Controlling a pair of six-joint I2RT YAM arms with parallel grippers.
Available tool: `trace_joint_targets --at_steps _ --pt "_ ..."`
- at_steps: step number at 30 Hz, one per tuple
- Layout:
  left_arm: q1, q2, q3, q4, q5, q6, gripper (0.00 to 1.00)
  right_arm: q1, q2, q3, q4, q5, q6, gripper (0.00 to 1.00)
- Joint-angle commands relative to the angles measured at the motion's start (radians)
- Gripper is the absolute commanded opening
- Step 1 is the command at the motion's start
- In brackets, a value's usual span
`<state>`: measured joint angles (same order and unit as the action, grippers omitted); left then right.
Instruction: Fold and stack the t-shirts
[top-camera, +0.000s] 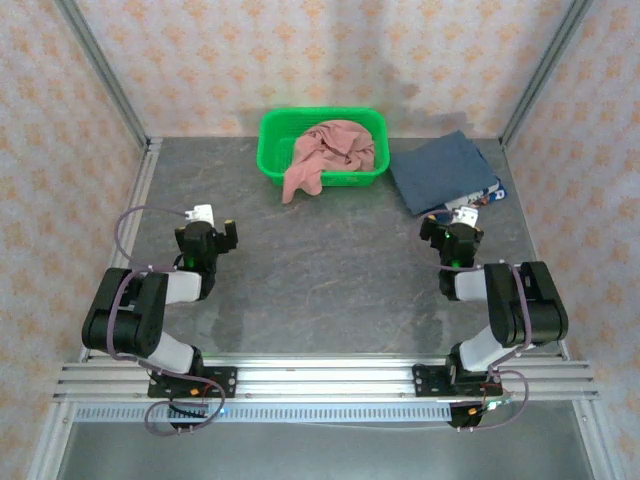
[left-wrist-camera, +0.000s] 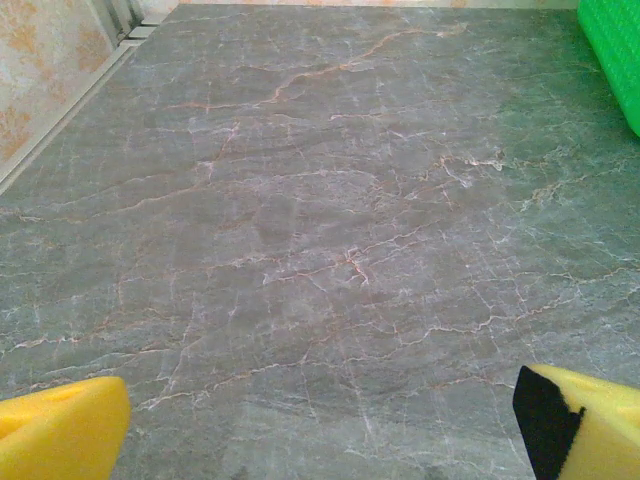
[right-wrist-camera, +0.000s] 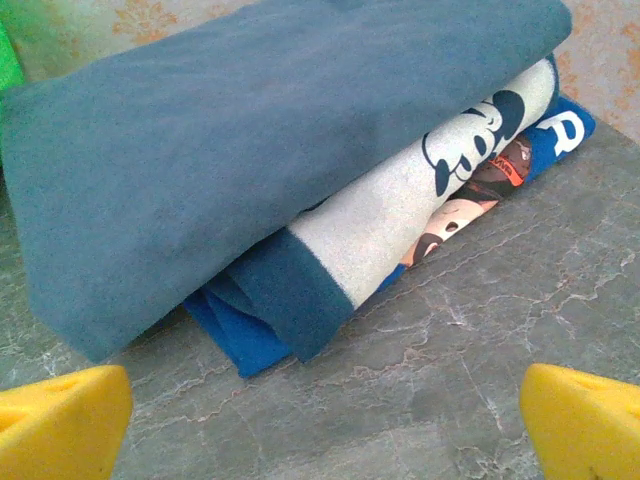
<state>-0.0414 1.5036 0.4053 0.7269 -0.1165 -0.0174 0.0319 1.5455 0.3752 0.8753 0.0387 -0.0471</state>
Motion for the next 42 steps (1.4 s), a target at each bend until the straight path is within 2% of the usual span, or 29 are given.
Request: trace_joint_targets --at_steps 1,19,20,21,22,25,27,30,34,37,42 --pt "-0.008 -0.013 0.021 0.012 -0.035 0.008 1.0 -0.004 0.001 0.019 -0.007 -0.028 -0.014 0.99" --pt "-0.007 -0.013 0.023 0.01 -0.034 0.008 1.0 -0.004 -0.003 0.022 -0.003 -0.029 -0.013 0.99" --pt "-0.008 -0.026 0.026 0.005 -0.028 0.014 1.0 0.002 -0.046 0.041 -0.084 -0.043 -0.03 0.99" --pt "-0.008 -0.069 0.064 -0.104 -0.02 0.016 1.0 0.015 -0.111 0.081 -0.223 -0.044 -0.04 0.99" --pt "-0.008 -0.119 0.136 -0.261 -0.016 0.017 1.0 0.023 -0.19 0.157 -0.445 -0.037 -0.003 0.99" --pt "-0.009 -0.244 0.289 -0.518 -0.016 -0.052 1.0 0.032 -0.337 0.338 -0.903 -0.064 0.178 1.0" --pt "-0.009 -0.274 0.426 -0.691 0.033 -0.113 1.0 0.058 -0.414 0.406 -1.059 -0.127 0.27 0.99" --pt "-0.009 -0.18 0.72 -1.0 0.146 -0.195 1.0 0.119 -0.453 0.517 -1.219 -0.209 0.363 1.0" --pt "-0.009 0.106 1.133 -1.346 0.286 -0.276 1.0 0.175 -0.308 0.744 -1.376 -0.37 0.443 1.0" --pt "-0.008 0.273 1.292 -1.402 0.386 -0.337 1.0 0.237 -0.121 0.958 -1.473 -0.458 0.452 0.99" --pt "-0.009 0.516 1.491 -1.452 0.443 -0.415 0.95 0.323 0.186 1.284 -1.519 -0.555 0.495 0.95"
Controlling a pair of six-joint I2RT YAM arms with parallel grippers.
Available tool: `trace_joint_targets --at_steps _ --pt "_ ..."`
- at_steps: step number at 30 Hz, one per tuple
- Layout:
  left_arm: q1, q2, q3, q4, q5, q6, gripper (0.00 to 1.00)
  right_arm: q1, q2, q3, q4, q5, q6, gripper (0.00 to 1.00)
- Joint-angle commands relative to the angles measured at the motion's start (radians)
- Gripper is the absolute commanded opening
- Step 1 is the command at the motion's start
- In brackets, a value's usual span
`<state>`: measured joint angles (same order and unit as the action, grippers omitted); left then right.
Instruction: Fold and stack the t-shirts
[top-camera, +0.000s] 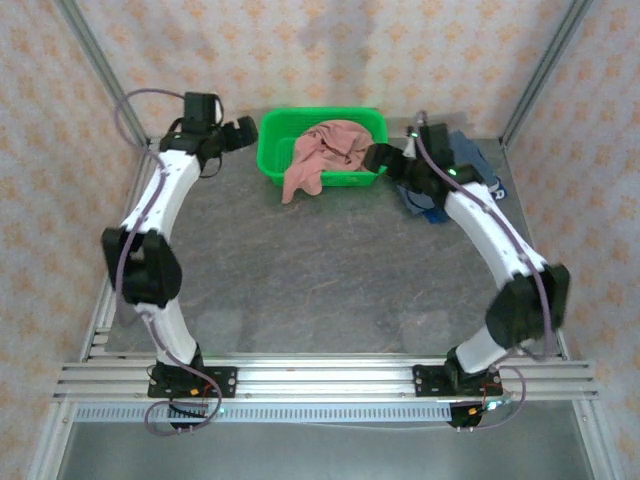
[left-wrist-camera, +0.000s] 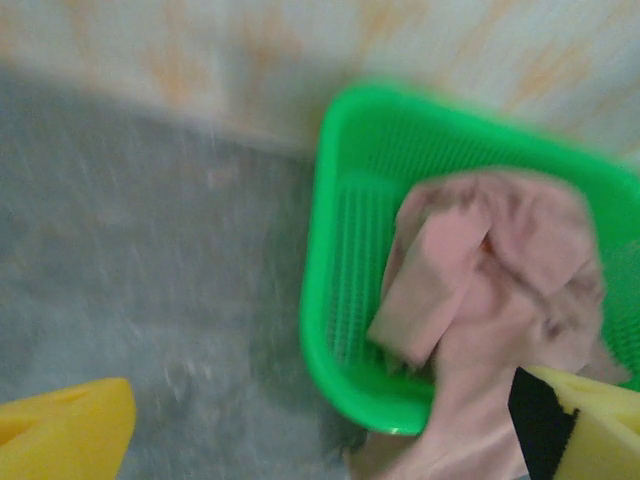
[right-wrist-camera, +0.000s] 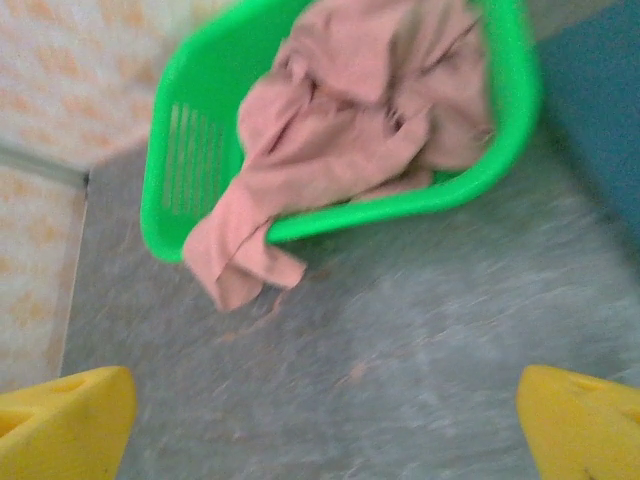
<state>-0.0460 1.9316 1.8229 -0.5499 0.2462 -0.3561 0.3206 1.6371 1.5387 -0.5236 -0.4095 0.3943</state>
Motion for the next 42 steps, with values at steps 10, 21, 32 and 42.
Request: trace_joint_targets --at_steps 10,21,32,42 --pt "-0.012 0.294 0.187 -0.109 0.05 -0.158 0.91 0.1 0.627 0.696 -0.228 -0.08 0.101 0.87" --pt "-0.033 0.35 0.147 -0.078 0.04 -0.232 0.88 0.109 0.876 0.904 -0.176 -0.021 0.153 0.84" --pt "-0.061 0.342 0.053 -0.032 0.021 -0.287 0.73 0.133 0.98 0.998 -0.148 -0.059 0.17 0.74" --pt "-0.056 0.259 -0.056 -0.043 -0.039 -0.324 0.35 0.142 0.828 0.994 -0.081 -0.099 0.225 0.0"
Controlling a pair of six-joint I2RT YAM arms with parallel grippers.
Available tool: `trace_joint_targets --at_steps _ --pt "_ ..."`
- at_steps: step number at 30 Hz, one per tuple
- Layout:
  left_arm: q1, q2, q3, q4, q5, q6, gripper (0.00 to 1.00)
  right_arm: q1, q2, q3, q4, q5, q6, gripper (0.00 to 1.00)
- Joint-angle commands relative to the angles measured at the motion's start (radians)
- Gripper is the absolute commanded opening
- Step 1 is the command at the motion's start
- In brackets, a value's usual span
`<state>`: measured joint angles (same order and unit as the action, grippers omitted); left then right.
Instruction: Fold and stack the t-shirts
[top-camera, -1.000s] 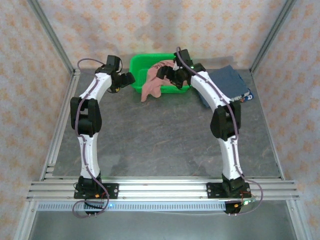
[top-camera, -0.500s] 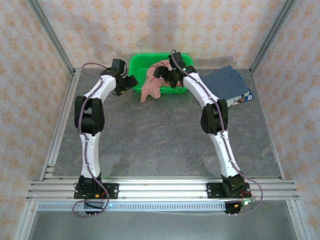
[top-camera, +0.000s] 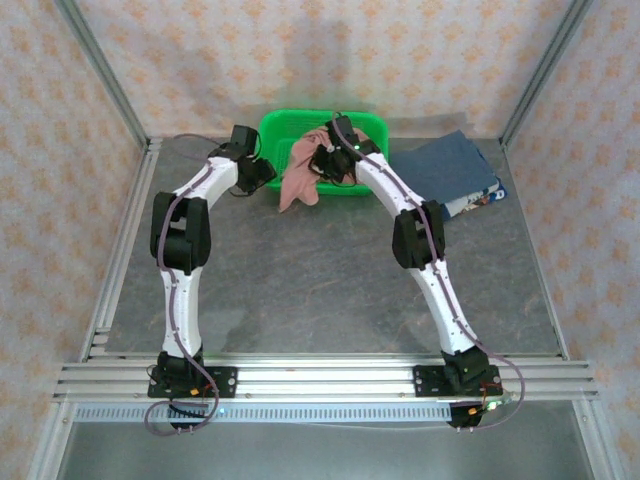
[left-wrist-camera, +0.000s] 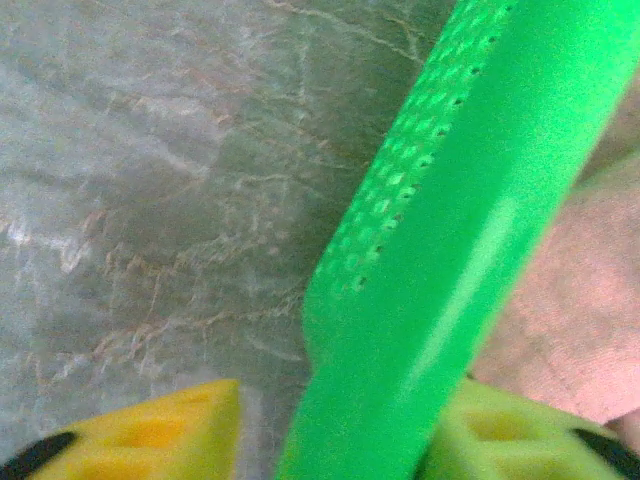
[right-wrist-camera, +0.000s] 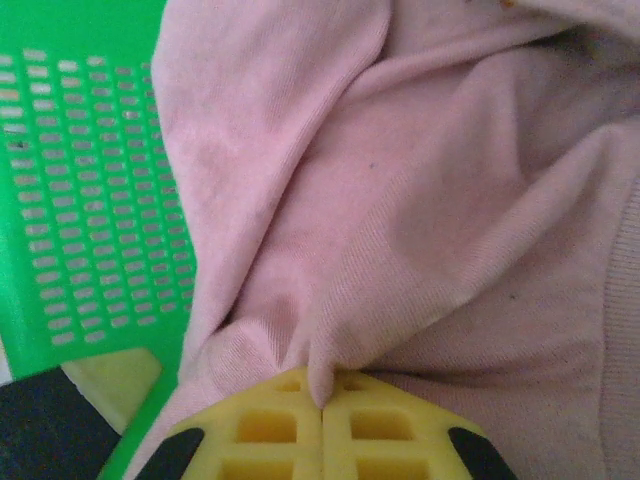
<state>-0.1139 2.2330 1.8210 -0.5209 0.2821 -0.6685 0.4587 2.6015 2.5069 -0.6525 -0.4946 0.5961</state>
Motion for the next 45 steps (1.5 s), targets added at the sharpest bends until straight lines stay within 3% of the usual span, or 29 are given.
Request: trace_joint_targets --at_steps 1,4,6,14,19,24,29,34,39,45 --pt "0.026 -0.057 -0.079 -0.082 -0.083 -0.034 0.27 0.003 -0.184 0.026 0.053 -0.01 0.021 0.0" --pt "0.09 -0.124 -0.197 -0.062 -0.051 -0.13 0.04 0.003 -0.326 0.02 0.051 0.005 -0.003 0.0" --pt "0.129 -0.207 -0.311 -0.021 -0.062 -0.201 0.0 0.004 -0.424 0.014 0.031 0.02 -0.026 0.0" --pt "0.284 -0.598 -0.729 0.102 -0.113 -0.478 0.0 -0.023 -0.803 -0.165 -0.052 0.101 -0.094 0.0" --pt "0.357 -0.906 -0.96 0.073 -0.272 -0.72 0.0 -0.09 -0.978 -0.367 -0.105 0.104 -0.106 0.0" --pt "0.331 -1.103 -1.028 -0.019 -0.476 -0.985 0.0 -0.139 -1.09 -0.563 -0.093 0.061 -0.109 0.0" --pt "0.286 -1.028 -0.904 -0.058 -0.569 -1.078 0.0 -0.138 -1.106 -0.599 -0.135 0.001 -0.158 0.0" --pt "0.248 -0.881 -0.829 0.006 -0.577 -1.174 0.0 -0.131 -1.093 -0.632 -0.146 -0.091 -0.154 0.0" --pt "0.22 -0.704 -0.685 0.029 -0.569 -1.111 0.0 -0.126 -1.052 -0.644 -0.224 -0.105 -0.184 0.0" --pt "0.217 -0.564 -0.651 0.148 -0.508 -1.071 0.0 -0.161 -0.984 -0.708 -0.179 -0.086 -0.19 0.0"
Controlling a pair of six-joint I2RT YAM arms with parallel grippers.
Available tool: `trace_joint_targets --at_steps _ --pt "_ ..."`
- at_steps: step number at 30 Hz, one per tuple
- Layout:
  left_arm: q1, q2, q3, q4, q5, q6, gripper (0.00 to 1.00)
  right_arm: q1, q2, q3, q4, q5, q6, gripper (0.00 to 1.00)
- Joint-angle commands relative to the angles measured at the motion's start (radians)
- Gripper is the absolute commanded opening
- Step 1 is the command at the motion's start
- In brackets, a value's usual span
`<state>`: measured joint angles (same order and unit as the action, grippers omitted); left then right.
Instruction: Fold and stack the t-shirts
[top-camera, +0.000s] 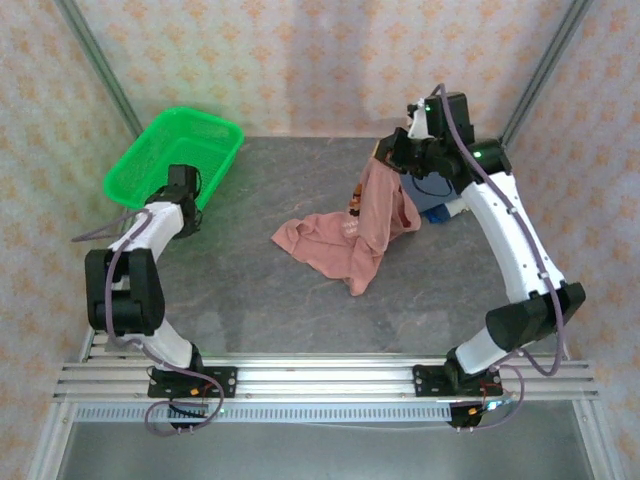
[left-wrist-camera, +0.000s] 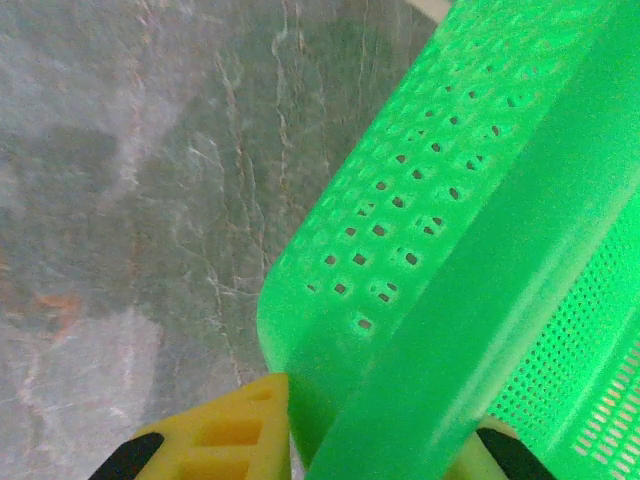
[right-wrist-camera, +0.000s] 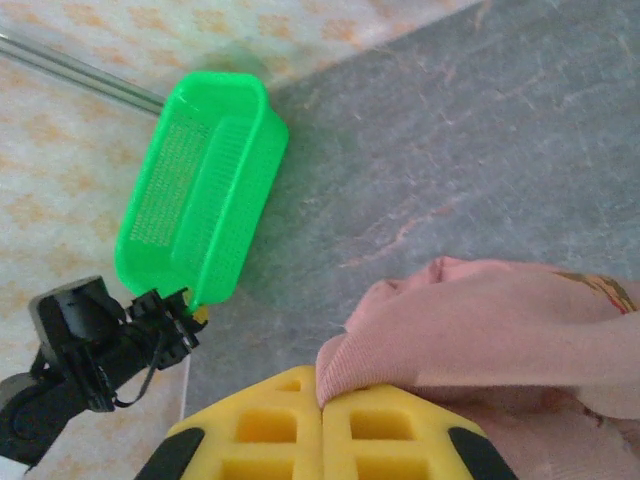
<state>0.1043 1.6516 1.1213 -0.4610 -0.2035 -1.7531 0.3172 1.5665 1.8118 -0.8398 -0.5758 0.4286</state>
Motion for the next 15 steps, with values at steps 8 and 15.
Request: trace_joint_targets --at_steps 8,15 --pt "0.014 0.053 0.071 0.172 0.061 0.103 0.88 -0.053 0.262 0.142 0.014 0.03 -0.073 0.28" --pt "-0.076 -0.048 0.279 -0.064 0.162 0.517 1.0 -0.174 0.405 0.252 0.096 0.109 0.007 0.57"
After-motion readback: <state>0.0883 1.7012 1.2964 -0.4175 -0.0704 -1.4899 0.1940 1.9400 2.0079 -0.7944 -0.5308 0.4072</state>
